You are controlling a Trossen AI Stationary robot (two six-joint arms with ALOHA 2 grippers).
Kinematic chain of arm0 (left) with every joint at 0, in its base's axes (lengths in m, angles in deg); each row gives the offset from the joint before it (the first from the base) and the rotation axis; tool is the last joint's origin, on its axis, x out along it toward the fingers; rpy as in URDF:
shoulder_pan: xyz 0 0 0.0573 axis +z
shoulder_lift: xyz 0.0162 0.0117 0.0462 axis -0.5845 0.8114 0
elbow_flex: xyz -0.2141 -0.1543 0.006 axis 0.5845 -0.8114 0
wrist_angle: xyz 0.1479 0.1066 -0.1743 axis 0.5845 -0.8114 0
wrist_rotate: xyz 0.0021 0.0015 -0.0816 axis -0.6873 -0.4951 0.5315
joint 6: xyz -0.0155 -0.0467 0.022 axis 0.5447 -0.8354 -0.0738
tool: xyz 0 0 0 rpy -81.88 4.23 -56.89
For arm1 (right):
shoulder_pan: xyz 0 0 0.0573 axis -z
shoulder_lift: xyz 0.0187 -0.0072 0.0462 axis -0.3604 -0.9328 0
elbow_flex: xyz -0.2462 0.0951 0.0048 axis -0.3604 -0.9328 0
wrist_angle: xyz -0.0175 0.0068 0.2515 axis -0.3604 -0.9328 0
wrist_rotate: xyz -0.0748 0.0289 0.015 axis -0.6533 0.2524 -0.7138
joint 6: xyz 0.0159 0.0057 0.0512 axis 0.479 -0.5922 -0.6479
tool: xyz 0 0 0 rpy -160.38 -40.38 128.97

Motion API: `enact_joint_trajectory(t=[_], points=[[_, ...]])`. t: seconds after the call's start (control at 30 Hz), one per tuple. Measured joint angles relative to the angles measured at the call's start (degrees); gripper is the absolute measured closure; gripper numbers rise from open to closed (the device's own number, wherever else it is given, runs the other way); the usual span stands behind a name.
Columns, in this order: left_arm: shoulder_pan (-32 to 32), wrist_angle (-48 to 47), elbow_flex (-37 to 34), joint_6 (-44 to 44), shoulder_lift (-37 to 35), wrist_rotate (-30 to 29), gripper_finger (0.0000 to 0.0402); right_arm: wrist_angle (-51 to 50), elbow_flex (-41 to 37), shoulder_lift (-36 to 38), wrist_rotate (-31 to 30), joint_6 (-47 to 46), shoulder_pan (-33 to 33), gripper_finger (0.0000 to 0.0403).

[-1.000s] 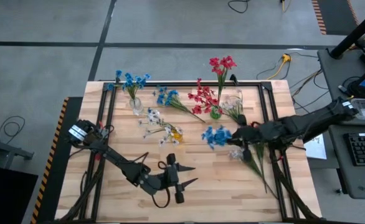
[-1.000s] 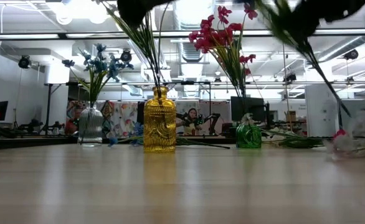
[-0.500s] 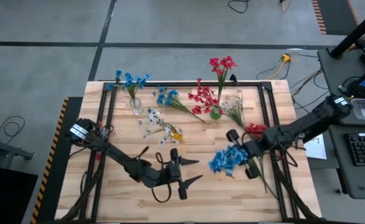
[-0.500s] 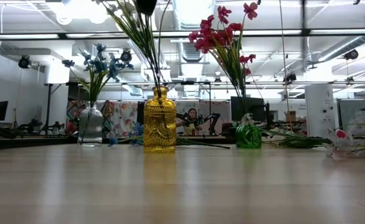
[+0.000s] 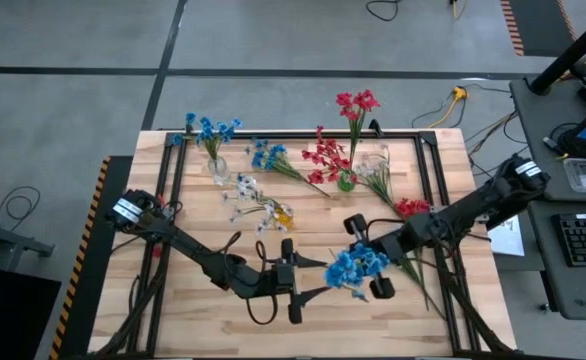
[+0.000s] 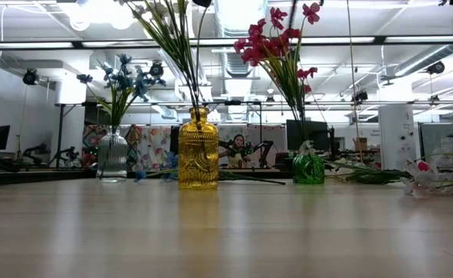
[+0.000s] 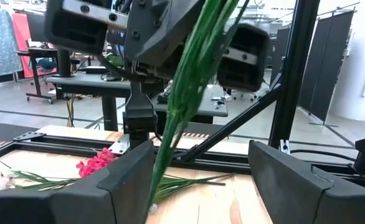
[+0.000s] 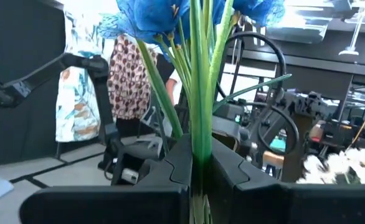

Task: Sort flowers into vase by color
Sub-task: Put the bottom blue flowers into the transparent vase

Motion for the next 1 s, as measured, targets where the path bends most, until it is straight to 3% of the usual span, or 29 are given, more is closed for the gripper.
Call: enact_joint_trajectory(t=[0.33, 0.5, 0.7, 1.0], points=[[0.01, 0.18, 0.41, 0.51, 0.02, -1.30, 0.0177, -0.11, 6.33, -7.63, -0.20, 1.27, 0.00, 0.0384], [-1.19, 0.12, 1.61, 3.09, 0.02, -6.35, 0.0261, -0.39, 6.56, -7.78, -1.84, -1.32, 0.00, 0.0371], [-2.21, -0.21, 2.86, 4.88, 0.02, -6.66, 0.0387, -3.15, 6.62, -5.84, -6.04, -2.78, -0.01, 0.0331], [-3.25, -0.54, 3.14, 7.83, -1.10, -6.25, 0.0390, -15.41, 6.62, 2.83, -6.32, -6.30, 0.00, 0.0232]])
